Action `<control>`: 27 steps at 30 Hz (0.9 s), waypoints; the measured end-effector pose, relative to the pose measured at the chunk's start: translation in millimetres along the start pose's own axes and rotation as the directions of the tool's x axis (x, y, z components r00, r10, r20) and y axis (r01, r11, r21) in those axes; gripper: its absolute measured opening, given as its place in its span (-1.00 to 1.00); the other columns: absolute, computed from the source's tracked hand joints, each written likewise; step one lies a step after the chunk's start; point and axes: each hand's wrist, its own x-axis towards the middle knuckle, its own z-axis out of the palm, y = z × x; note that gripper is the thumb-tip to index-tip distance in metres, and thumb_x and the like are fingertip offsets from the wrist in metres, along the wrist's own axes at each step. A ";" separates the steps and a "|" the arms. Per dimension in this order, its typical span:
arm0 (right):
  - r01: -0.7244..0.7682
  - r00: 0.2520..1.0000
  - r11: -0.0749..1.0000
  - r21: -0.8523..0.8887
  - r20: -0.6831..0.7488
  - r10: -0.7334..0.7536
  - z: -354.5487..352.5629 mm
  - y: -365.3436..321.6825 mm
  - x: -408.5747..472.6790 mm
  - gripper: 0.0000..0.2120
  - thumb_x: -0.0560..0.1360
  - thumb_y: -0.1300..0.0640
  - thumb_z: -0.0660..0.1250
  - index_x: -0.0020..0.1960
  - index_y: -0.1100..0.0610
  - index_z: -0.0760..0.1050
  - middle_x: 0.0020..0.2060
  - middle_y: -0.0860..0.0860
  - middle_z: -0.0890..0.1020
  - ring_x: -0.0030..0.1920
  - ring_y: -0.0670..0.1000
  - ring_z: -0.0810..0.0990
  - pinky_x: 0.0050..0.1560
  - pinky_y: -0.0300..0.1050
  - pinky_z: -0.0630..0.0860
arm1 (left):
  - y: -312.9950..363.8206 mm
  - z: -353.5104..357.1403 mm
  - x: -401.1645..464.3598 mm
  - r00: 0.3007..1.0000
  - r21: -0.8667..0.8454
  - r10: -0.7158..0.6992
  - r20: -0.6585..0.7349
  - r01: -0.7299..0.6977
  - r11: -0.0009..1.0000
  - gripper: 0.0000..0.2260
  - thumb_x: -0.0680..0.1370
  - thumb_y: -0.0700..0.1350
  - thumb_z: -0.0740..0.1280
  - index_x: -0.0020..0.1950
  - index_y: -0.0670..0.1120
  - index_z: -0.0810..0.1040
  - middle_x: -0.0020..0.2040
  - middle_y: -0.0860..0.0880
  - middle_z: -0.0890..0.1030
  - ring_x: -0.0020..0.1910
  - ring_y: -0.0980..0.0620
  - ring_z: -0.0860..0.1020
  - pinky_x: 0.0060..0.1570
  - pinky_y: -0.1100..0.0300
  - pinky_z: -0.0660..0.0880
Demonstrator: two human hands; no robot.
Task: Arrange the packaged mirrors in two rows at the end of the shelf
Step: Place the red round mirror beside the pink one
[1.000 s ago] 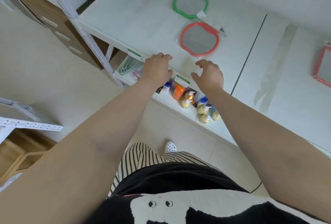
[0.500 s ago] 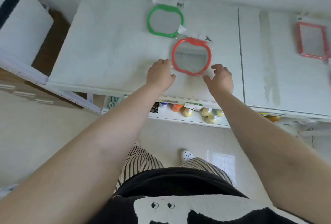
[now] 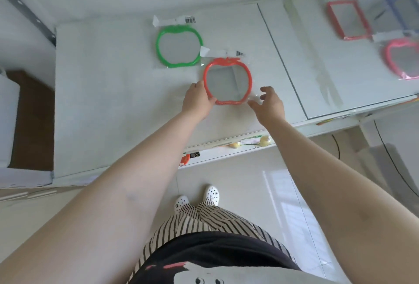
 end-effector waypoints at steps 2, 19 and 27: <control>-0.048 0.998 0.990 0.136 0.034 0.044 -0.2 -4.3 5.4 -0.43 0.50 0.04 0.35 0.44 0.14 0.26 0.09 0.06 0.56 0.04 0.07 0.53 -0.08 -0.12 0.43 | 5.5 4.1 5.6 0.997 -0.093 -0.076 0.005 0.076 0.993 -0.62 0.44 -0.06 0.41 0.20 -0.19 0.49 0.13 -0.18 0.57 0.14 -0.18 0.55 0.13 0.02 0.49; -0.273 0.959 0.788 0.553 0.092 0.268 -18.7 -7.5 1.5 -0.54 0.41 0.13 0.47 0.26 0.16 0.44 0.00 0.07 0.53 -0.09 0.06 0.55 -0.01 -0.03 0.56 | 31.4 -12.5 -3.7 0.951 -0.708 -0.183 0.251 0.309 0.635 -0.79 0.53 -0.39 0.31 -0.18 -0.09 0.44 -0.21 -0.05 0.53 -0.19 -0.06 0.57 0.09 0.00 0.55; -0.235 0.955 0.441 0.866 0.120 0.273 -29.6 -2.4 -62.4 -0.88 0.46 0.35 0.39 0.00 0.29 0.57 -0.30 0.16 0.63 -0.34 0.07 0.67 -0.09 -0.14 0.66 | 28.9 -32.6 -40.5 0.952 -0.749 0.006 0.307 0.237 0.619 -0.78 0.53 -0.39 0.30 0.12 -0.17 0.45 -0.15 -0.09 0.54 -0.28 -0.02 0.56 -0.31 0.21 0.58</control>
